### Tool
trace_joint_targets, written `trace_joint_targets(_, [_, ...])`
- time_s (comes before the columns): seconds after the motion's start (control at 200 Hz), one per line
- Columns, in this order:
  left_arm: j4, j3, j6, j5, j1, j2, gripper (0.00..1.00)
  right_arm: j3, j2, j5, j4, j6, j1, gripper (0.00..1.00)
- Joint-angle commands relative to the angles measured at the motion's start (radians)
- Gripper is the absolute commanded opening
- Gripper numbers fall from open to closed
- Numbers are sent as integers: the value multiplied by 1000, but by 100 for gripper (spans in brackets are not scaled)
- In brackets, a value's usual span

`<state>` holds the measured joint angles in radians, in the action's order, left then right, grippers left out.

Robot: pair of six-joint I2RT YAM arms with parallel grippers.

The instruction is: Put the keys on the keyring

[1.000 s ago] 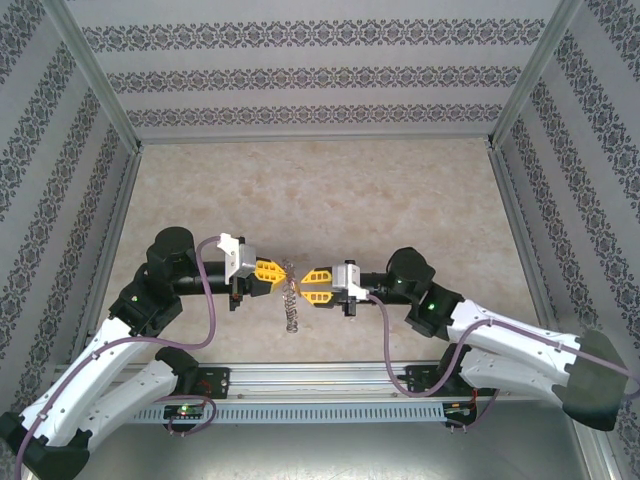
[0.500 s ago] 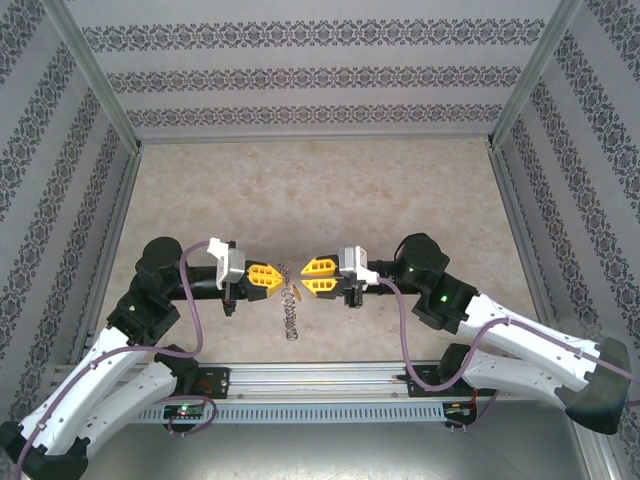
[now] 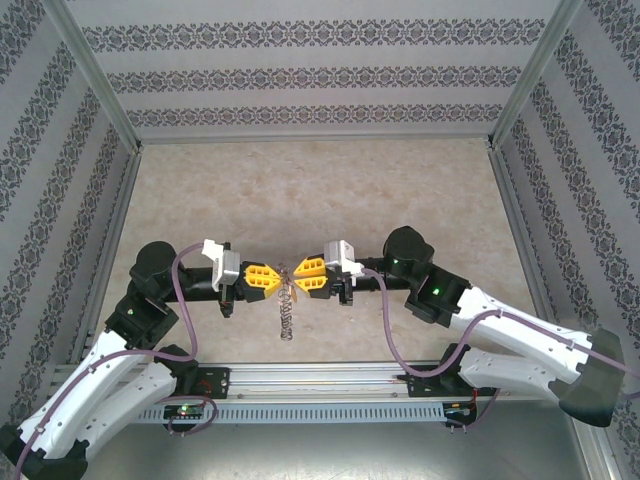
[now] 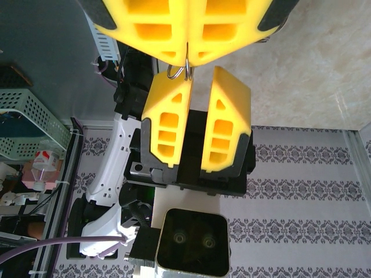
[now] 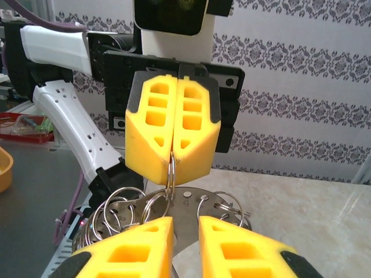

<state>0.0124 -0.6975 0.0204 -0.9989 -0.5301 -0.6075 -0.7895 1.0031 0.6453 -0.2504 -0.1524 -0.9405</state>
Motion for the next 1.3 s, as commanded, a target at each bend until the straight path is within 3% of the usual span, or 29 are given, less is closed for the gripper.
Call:
trace_joint_targets(0.0, [-49,-11,6,-25,-7,8,0,-34,5,18,-4,-2,-4,19])
trace_joint_targets(0.829, [-12,-29,39,-17,-7,-23,0,-39,71,51,-91,25,-6,17])
trace_joint_targets(0.909, [-11,-28,40,-15,-7,-21,0,-39,70,53,-91,22,-5,12])
trace_joint_targets(0.984, [-11,-28,41,-11,-7,-21,0,-39,66,56,-82,11,-6,0])
trace_joint_targets(1.189, [26,-36,66,90,-7,-19,0,-46,42,13,-16,-42,-5,0])
trace_joint_targets(1.294, [105,-76,78,201,-8,-18,26,-77,20,-91,111,-112,-5,0])
